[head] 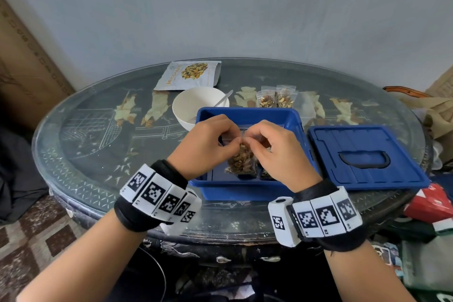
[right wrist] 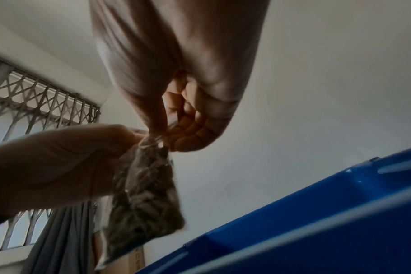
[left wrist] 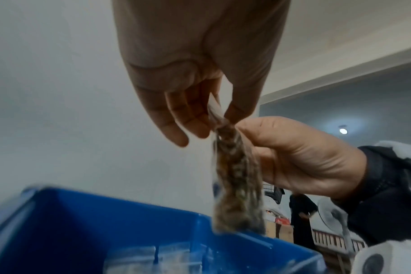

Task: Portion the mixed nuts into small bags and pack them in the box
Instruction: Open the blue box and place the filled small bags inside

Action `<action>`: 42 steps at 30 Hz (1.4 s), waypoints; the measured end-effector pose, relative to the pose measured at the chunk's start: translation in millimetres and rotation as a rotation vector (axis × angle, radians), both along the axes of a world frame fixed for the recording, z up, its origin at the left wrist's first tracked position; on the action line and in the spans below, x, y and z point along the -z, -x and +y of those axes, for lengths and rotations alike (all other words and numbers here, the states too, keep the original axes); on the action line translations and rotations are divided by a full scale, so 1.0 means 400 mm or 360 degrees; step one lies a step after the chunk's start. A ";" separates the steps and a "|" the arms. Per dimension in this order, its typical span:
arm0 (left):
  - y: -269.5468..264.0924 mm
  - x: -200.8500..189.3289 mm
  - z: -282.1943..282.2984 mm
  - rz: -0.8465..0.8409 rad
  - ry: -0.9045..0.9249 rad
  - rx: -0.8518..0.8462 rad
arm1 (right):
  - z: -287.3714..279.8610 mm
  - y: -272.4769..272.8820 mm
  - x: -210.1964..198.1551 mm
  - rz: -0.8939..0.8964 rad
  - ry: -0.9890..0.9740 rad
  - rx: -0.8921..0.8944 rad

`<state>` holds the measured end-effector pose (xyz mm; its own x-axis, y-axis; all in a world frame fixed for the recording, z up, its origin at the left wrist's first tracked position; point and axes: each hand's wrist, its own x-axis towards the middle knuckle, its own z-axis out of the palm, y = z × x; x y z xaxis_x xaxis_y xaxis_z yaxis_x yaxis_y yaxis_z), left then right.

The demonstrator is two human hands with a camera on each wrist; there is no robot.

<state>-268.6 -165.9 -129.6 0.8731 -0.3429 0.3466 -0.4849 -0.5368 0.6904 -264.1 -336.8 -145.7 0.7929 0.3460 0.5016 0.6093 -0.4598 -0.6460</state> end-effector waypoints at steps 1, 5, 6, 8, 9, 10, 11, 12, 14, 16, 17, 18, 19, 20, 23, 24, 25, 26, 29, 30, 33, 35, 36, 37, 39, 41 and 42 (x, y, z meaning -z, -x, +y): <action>-0.005 -0.009 0.006 -0.0033 -0.0127 0.0028 | -0.001 -0.002 -0.003 -0.0006 0.0008 0.0001; -0.026 -0.061 0.021 -0.0169 -0.0479 0.0177 | -0.013 -0.016 -0.026 0.0009 0.0074 0.0042; -0.032 -0.072 0.023 -0.0175 -0.0515 0.0202 | -0.016 -0.022 -0.032 0.0022 0.0111 0.0055; -0.045 -0.091 0.024 -0.0179 -0.0595 0.0211 | -0.019 -0.035 -0.041 0.0050 0.0204 0.0063; -0.053 -0.097 0.024 -0.0166 -0.0634 0.0204 | -0.019 -0.042 -0.043 0.0070 0.0244 0.0061; -0.062 -0.102 0.024 -0.0141 -0.0666 0.0204 | -0.017 -0.048 -0.045 0.0088 0.0269 0.0061; -0.070 -0.107 0.024 -0.0122 -0.0689 0.0217 | -0.015 -0.055 -0.045 0.0093 0.0279 0.0062; -0.079 -0.113 0.024 -0.0108 -0.0709 0.0236 | -0.014 -0.061 -0.047 0.0085 0.0278 0.0060; -0.099 -0.125 0.027 -0.0062 -0.0747 0.0259 | -0.012 -0.075 -0.051 0.0087 0.0275 0.0051; -0.126 -0.133 0.032 0.0039 -0.0777 0.0246 | -0.012 -0.089 -0.067 0.0176 0.0306 0.0038; -0.139 -0.136 0.034 0.0092 -0.0801 0.0238 | -0.013 -0.097 -0.077 0.0232 0.0350 0.0026; -0.153 -0.136 0.035 0.0129 -0.0837 0.0233 | -0.017 -0.108 -0.087 0.0289 0.0409 0.0019; -0.167 -0.134 0.035 0.0150 -0.0885 0.0233 | -0.023 -0.121 -0.098 0.0345 0.0468 0.0021; -0.182 -0.130 0.034 0.0162 -0.0943 0.0233 | -0.032 -0.138 -0.110 0.0396 0.0515 0.0034; -0.223 -0.105 0.034 0.0217 -0.1150 0.0214 | -0.063 -0.202 -0.149 0.0435 0.0616 0.0099; -0.237 -0.094 0.033 0.0249 -0.1227 0.0213 | -0.075 -0.230 -0.162 0.0421 0.0666 0.0121; -0.249 -0.081 0.031 0.0280 -0.1313 0.0223 | -0.086 -0.259 -0.172 0.0409 0.0728 0.0137; -0.261 -0.069 0.027 0.0314 -0.1400 0.0243 | -0.097 -0.290 -0.179 0.0404 0.0797 0.0146; -0.288 -0.032 0.012 0.0413 -0.1592 0.0324 | -0.127 -0.391 -0.176 0.0414 0.1012 0.0175; -0.296 -0.022 0.007 0.0438 -0.1633 0.0349 | -0.137 -0.423 -0.169 0.0424 0.1069 0.0193; -0.318 0.001 -0.003 0.0487 -0.1701 0.0401 | -0.160 -0.507 -0.134 0.0479 0.1253 0.0236; -0.332 0.016 -0.003 0.0523 -0.1711 0.0419 | -0.170 -0.550 -0.103 0.0534 0.1387 0.0246; -0.339 0.023 -0.002 0.0546 -0.1708 0.0428 | -0.176 -0.568 -0.087 0.0559 0.1439 0.0251; -0.344 0.031 -0.001 0.0564 -0.1706 0.0440 | -0.181 -0.585 -0.069 0.0585 0.1480 0.0262; -0.353 0.044 0.001 0.0590 -0.1696 0.0460 | -0.193 -0.614 -0.033 0.0625 0.1547 0.0308; -0.361 0.054 0.004 0.0606 -0.1663 0.0446 | -0.206 -0.637 0.003 0.0666 0.1618 0.0366; -0.365 0.057 0.006 0.0605 -0.1645 0.0424 | -0.214 -0.646 0.021 0.0679 0.1641 0.0403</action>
